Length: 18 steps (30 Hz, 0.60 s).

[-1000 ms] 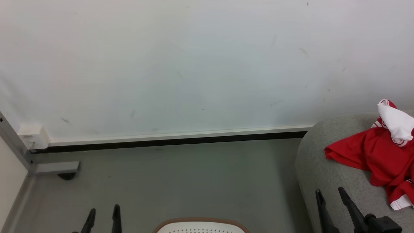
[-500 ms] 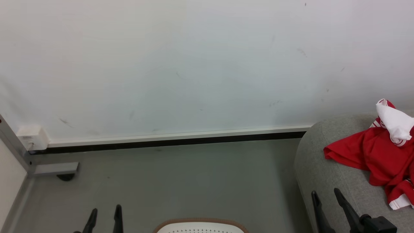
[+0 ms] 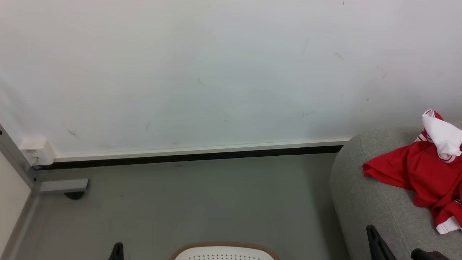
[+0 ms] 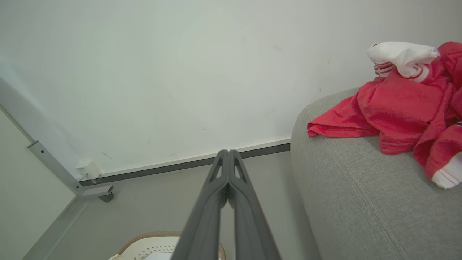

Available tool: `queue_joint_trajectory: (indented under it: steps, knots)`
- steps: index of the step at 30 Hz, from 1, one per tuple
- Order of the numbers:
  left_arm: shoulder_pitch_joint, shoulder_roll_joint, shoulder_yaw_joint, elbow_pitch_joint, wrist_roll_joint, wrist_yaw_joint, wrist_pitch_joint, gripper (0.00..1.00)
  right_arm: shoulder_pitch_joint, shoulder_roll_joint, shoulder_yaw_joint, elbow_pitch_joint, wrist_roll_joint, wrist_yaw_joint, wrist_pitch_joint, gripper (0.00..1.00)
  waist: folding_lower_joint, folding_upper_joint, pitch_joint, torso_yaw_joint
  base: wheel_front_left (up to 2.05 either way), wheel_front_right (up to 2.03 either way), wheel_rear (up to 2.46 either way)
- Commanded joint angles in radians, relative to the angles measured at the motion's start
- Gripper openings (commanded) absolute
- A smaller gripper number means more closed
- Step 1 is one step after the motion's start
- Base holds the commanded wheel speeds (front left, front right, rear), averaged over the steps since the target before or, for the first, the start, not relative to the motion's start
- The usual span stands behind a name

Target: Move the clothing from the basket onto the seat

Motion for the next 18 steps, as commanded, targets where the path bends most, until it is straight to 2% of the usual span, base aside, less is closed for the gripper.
queue_joint_trajectory:
  steps: [1,18]
  knots:
    - [-0.031,0.005,0.006,-0.018,-0.049,-0.003,0.007,0.00,-0.033,0.001,-0.013,-0.021,0.043,0.000,0.008,0.00,0.0000,0.0000,0.001,0.001,0.00,0.00,0.00]
    - [-0.062,0.007,0.012,-0.036,-0.327,-0.010,0.075,0.00,-0.054,0.008,-0.068,-0.040,0.298,0.000,0.082,0.00,0.0000,0.0000,0.014,0.013,0.00,0.00,0.00]
